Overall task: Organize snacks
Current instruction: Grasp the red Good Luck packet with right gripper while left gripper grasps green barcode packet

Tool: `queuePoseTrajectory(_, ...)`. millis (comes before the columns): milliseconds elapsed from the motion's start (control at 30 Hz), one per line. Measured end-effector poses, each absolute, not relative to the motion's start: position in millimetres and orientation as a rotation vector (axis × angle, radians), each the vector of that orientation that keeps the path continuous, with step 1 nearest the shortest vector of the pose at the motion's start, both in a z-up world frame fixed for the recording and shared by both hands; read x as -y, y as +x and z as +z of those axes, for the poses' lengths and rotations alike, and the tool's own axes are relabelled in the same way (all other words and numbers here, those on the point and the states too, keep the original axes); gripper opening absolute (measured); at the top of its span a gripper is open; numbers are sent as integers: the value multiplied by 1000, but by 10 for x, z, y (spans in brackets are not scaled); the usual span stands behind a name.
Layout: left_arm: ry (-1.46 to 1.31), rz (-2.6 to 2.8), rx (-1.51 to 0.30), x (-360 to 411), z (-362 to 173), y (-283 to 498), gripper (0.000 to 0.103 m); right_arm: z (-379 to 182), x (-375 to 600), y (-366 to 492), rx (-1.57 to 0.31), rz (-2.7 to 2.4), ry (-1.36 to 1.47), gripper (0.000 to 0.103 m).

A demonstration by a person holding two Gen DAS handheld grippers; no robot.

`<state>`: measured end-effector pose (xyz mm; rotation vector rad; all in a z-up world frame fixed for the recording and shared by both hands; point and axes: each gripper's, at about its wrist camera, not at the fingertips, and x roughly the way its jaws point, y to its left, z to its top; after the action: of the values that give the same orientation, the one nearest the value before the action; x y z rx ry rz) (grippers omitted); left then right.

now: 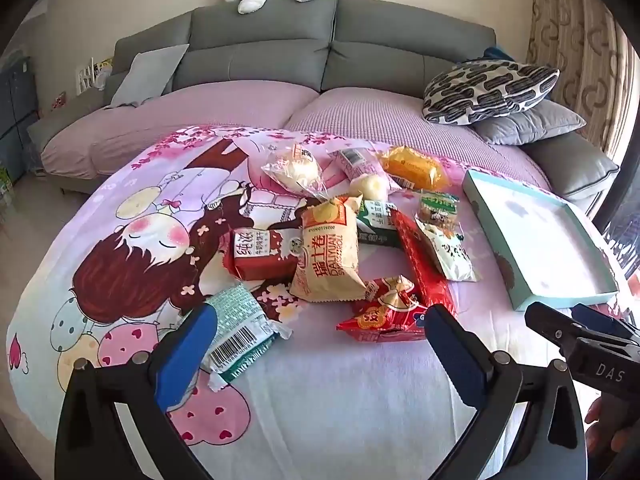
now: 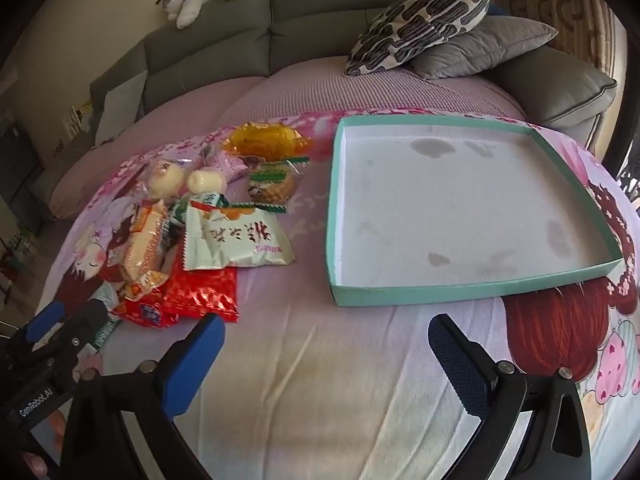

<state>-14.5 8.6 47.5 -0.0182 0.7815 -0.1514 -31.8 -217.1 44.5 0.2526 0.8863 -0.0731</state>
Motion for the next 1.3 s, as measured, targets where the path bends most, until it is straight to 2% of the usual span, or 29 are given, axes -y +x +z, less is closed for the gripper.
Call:
queuePoseTrajectory(200,-84,-144,-765,-326,525,-99,103,437,1853,-263,-846,16,209,103)
queuePoseTrajectory(433,-111,-84,-868,-596,378,58,103,463,1454,-149,-780,90,124,103)
queuePoseTrajectory(567,-129,-25,-940,-757,291,146,103,477,1295,-63,-801,143,179,102)
queuePoseTrajectory(867,-169,-14,-989,-868,215,258,102,395,1012,78,-856,201,155,74)
queuePoseTrajectory(1033,-163,-4,-1009,-871,142,327,102,317,938,138,-901,199,148,62)
queuePoseTrajectory(1100,-163,-11,-1027,-855,97,350,100,281,932,153,-913,197,145,59)
queuePoseTrajectory(1133,-162,-16,-1033,-842,78,358,98,266,931,166,-923,195,144,55)
queuePoseTrajectory(1300,-157,-28,-1060,-792,-4,402,89,213,951,184,-948,187,151,53)
